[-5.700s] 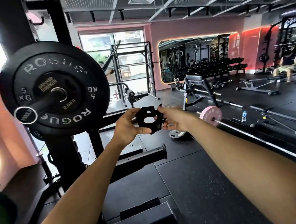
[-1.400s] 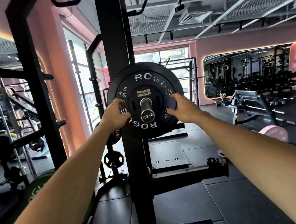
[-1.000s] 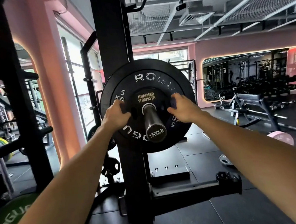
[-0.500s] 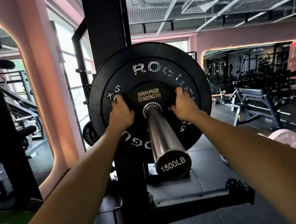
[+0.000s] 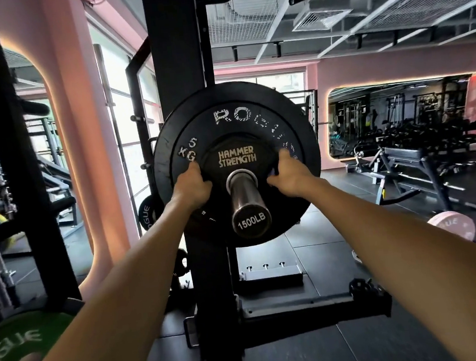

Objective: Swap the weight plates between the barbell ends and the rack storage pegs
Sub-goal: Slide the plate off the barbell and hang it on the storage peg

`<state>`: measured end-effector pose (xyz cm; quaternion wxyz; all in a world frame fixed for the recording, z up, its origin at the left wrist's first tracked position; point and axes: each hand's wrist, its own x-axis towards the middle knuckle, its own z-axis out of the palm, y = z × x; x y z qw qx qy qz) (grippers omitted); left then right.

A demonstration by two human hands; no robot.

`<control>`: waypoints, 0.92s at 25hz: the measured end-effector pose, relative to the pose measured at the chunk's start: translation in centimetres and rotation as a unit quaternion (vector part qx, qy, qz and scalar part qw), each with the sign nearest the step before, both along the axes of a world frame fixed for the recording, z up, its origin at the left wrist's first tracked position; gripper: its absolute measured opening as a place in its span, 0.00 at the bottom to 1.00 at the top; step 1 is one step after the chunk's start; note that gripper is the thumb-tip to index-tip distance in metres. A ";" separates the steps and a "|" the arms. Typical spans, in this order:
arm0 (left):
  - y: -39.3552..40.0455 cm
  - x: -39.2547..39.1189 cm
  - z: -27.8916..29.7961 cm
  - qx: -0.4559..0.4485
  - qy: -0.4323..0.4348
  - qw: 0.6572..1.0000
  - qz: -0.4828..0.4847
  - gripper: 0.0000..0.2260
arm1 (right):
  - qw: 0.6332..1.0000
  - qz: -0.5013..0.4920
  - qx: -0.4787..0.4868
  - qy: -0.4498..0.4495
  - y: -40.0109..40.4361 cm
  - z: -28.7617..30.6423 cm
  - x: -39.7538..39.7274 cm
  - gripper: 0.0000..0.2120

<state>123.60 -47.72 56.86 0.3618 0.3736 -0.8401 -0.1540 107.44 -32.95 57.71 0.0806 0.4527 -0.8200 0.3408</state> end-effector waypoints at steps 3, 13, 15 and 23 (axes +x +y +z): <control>3.8 3.3 0.0 -0.001 -0.013 1.000 0.015 0.16 | 0.999 0.001 0.000 0.035 3.9 -0.1 2.6 0.18; 16.6 13.1 0.2 -0.076 -0.006 0.996 0.050 0.10 | 0.998 0.017 -0.015 0.065 15.9 0.2 12.3 0.13; 17.6 15.0 1.2 -0.093 -0.001 0.994 0.056 0.11 | 0.997 0.026 -0.026 0.061 16.9 1.1 14.0 0.09; 17.0 28.4 3.8 -0.104 -0.003 0.988 0.111 0.13 | 0.994 0.085 -0.039 0.062 15.1 3.5 25.8 0.18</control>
